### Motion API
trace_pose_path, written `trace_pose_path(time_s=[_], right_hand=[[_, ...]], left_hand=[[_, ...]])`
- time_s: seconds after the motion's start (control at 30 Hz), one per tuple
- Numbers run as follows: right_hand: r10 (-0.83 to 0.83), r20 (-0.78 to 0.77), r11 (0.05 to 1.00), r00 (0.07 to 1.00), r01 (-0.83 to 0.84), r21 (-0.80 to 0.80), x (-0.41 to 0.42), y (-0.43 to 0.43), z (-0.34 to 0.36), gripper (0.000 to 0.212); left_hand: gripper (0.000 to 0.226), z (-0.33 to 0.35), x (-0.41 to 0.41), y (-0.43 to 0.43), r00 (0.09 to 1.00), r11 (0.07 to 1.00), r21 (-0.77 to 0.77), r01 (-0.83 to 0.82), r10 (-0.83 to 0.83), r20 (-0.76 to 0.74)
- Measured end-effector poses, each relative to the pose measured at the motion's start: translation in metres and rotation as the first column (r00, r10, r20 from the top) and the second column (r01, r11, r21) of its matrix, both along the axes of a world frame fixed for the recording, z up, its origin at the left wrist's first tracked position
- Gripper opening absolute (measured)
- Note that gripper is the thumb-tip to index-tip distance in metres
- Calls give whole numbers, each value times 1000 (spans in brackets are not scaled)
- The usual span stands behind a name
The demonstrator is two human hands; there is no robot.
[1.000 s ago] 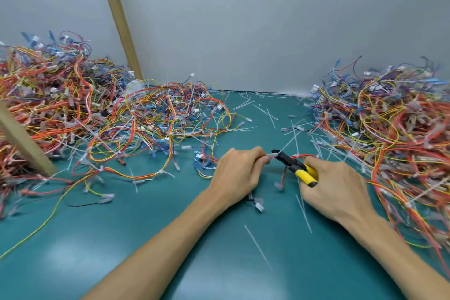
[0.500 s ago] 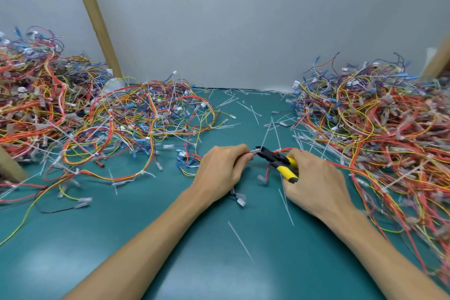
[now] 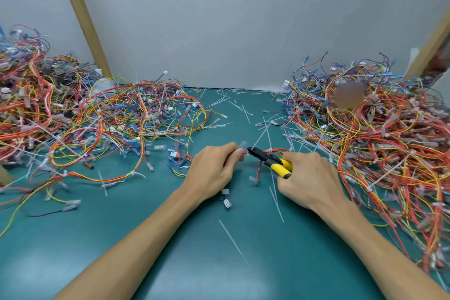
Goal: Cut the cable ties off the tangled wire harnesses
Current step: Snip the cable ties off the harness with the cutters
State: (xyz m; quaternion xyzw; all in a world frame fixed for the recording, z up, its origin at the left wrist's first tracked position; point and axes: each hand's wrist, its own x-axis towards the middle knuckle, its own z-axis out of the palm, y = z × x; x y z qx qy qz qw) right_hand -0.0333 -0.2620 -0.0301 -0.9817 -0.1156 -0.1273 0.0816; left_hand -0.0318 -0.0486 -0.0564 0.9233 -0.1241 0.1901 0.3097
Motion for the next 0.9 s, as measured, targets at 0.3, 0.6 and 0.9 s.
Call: trace_pose_path(time_s=[0.3, 0.6, 0.9], right_hand=[[2, -45, 999, 999, 0, 48, 3, -3, 0, 15], [-22, -57, 998, 998, 25, 52, 4, -4, -2, 15], [-33, -51, 998, 998, 36, 60, 2, -3, 0, 15]], left_hand=[[24, 3, -1, -3, 1000, 965, -263, -12, 10, -6], [28, 4, -5, -1, 997, 998, 21, 56, -55, -51], [28, 2, 1, 0, 1000, 1000, -2, -5, 5, -12]])
